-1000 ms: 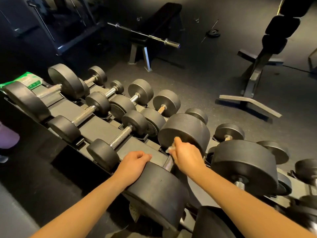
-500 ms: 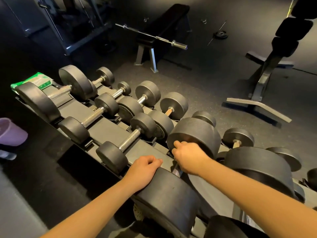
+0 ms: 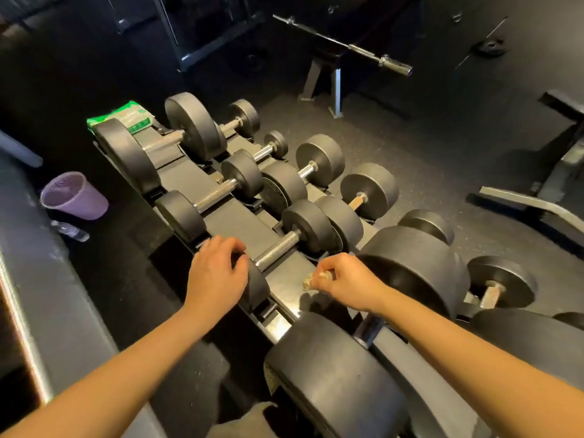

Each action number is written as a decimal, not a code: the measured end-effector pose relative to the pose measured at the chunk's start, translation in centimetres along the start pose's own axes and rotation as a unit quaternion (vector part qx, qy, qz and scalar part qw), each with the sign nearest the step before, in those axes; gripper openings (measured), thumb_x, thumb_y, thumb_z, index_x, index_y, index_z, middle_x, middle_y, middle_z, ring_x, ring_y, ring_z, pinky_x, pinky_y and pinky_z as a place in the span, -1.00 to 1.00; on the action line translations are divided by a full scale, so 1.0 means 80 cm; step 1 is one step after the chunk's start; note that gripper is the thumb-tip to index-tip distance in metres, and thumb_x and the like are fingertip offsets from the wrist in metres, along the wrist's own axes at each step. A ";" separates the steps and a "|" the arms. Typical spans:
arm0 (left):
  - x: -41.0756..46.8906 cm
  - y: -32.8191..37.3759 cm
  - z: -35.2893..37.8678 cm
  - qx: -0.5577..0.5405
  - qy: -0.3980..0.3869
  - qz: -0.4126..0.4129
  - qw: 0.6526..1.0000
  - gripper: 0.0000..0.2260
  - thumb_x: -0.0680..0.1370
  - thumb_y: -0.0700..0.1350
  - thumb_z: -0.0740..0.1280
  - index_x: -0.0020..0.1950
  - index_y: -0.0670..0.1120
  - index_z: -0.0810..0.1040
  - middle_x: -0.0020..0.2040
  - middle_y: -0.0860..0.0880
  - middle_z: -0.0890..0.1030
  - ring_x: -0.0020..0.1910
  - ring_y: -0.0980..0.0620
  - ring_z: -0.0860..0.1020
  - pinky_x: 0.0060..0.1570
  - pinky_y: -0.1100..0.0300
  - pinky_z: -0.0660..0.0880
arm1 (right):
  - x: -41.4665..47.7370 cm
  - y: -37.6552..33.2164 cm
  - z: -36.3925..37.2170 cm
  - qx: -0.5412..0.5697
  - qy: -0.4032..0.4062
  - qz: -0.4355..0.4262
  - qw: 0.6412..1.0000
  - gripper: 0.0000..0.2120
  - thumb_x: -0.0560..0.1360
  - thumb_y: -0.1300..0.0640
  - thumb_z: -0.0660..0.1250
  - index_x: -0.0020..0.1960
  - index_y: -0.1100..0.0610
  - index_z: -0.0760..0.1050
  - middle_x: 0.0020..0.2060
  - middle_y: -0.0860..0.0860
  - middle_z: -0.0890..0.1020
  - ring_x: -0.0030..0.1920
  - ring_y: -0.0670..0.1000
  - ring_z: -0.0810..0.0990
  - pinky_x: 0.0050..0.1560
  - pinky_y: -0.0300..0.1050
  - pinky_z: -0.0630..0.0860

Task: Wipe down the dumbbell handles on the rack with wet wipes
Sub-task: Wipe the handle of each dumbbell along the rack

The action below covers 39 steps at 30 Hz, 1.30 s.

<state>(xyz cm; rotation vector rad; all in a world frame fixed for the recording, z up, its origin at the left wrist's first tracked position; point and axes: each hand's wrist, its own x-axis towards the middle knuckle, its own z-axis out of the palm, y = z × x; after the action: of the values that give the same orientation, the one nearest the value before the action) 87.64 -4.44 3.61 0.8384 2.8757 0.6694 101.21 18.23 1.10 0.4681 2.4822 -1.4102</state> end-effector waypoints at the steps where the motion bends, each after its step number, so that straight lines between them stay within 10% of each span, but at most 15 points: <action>1: 0.008 -0.010 0.007 -0.009 0.010 -0.045 0.999 -0.83 0.64 -0.05 0.32 0.20 -0.03 0.57 0.09 0.05 0.55 0.11 0.05 0.51 0.17 0.02 0.50 | 0.013 -0.007 0.008 -0.004 0.008 -0.006 1.000 -0.92 0.56 0.01 0.44 -0.01 0.01 0.61 -0.24 -0.10 0.62 -0.22 -0.15 0.59 -0.13 -0.11 0.59; 8: 0.045 0.006 0.050 -0.232 0.064 -0.394 0.887 -0.81 0.70 -0.04 0.18 0.14 -0.06 0.54 0.04 -0.02 0.58 0.00 -0.03 0.51 0.00 0.06 0.39 | 0.114 -0.070 0.076 0.006 0.057 -0.058 0.997 -0.81 0.62 0.09 0.34 0.19 0.06 0.64 -0.11 -0.06 0.63 -0.03 -0.01 0.61 0.06 -0.03 0.58; 16: 0.039 0.004 0.051 -0.169 0.073 -0.333 0.925 -0.80 0.67 -0.04 0.20 -0.09 -0.06 0.52 -0.20 -0.05 0.57 -0.20 -0.04 0.54 -0.17 0.01 0.48 | 0.137 -0.043 0.073 -0.266 0.052 -0.263 0.926 -0.92 0.54 0.12 0.37 0.01 0.11 0.56 -0.11 0.04 0.51 -0.19 0.05 0.53 -0.28 -0.07 0.38; 22: 0.039 0.000 0.052 -0.174 0.074 -0.323 0.927 -0.81 0.67 -0.05 0.21 -0.11 -0.06 0.51 -0.23 -0.04 0.55 -0.17 -0.09 0.55 -0.12 -0.07 0.52 | 0.134 -0.025 0.069 -0.217 0.187 -0.143 0.947 -0.93 0.57 0.13 0.35 0.02 0.12 0.55 -0.12 0.05 0.59 -0.23 0.04 0.58 -0.26 -0.12 0.48; 29: 0.039 0.004 0.052 -0.164 0.079 -0.326 0.928 -0.82 0.65 -0.03 0.19 -0.08 -0.03 0.52 -0.19 -0.02 0.57 -0.11 -0.08 0.56 -0.09 -0.06 0.52 | 0.109 -0.033 0.097 0.046 -0.001 -0.131 0.990 -0.91 0.56 0.17 0.35 -0.05 0.03 0.63 -0.20 -0.08 0.65 -0.20 -0.12 0.57 -0.12 -0.26 0.49; 39: 0.039 0.004 0.050 -0.171 0.066 -0.326 0.927 -0.85 0.65 -0.04 0.20 -0.07 -0.01 0.51 -0.17 -0.02 0.57 -0.11 -0.06 0.56 -0.10 -0.01 0.51 | 0.108 -0.012 0.086 0.053 0.175 0.088 0.979 -0.82 0.54 0.08 0.36 -0.17 0.01 0.38 -0.32 -0.09 0.53 -0.31 -0.10 0.49 -0.35 -0.15 0.29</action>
<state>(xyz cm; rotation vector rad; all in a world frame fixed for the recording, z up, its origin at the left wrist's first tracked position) 85.87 -0.99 0.28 -0.2160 2.7437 1.0949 93.25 13.15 -4.75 1.0123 2.5516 -1.5001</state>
